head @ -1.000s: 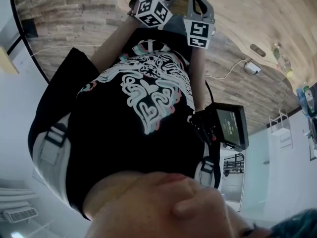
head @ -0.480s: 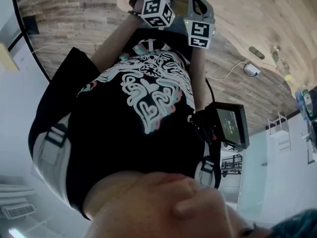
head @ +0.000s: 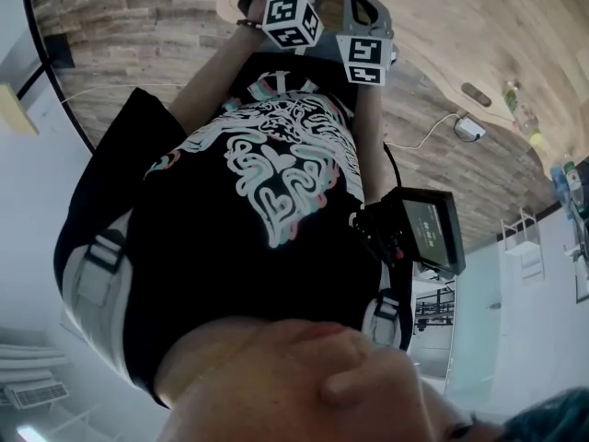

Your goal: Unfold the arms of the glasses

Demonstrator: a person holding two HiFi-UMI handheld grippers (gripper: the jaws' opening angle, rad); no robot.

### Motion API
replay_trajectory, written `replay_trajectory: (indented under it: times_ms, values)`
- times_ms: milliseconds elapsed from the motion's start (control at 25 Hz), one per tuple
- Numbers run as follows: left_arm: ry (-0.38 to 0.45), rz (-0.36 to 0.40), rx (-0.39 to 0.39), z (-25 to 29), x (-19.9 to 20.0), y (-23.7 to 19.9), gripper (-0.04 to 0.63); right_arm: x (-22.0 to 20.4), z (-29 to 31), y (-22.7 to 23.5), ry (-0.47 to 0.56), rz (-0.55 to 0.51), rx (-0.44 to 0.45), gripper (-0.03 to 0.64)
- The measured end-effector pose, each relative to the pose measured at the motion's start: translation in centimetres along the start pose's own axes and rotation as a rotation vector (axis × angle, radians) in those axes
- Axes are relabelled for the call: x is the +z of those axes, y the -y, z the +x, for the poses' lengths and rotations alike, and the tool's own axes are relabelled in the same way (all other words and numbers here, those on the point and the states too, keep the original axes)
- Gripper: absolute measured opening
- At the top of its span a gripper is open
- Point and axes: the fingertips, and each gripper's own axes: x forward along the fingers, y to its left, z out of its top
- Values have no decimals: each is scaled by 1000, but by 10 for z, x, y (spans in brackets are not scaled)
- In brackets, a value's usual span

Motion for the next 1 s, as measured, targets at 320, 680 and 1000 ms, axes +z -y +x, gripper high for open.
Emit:
replay_trajectory:
  times_ms: [320, 680, 1000]
  values:
    - [66, 46, -26, -8, 13, 10, 18, -17, 6, -12, -67, -106, 37, 0]
    - [101, 65, -73, -10, 16, 24, 15, -35, 5, -19, -124, -180, 35, 0]
    - [163, -6, -116, -10, 24, 27, 14, -42, 10, -18, -160, -225, 36, 0]
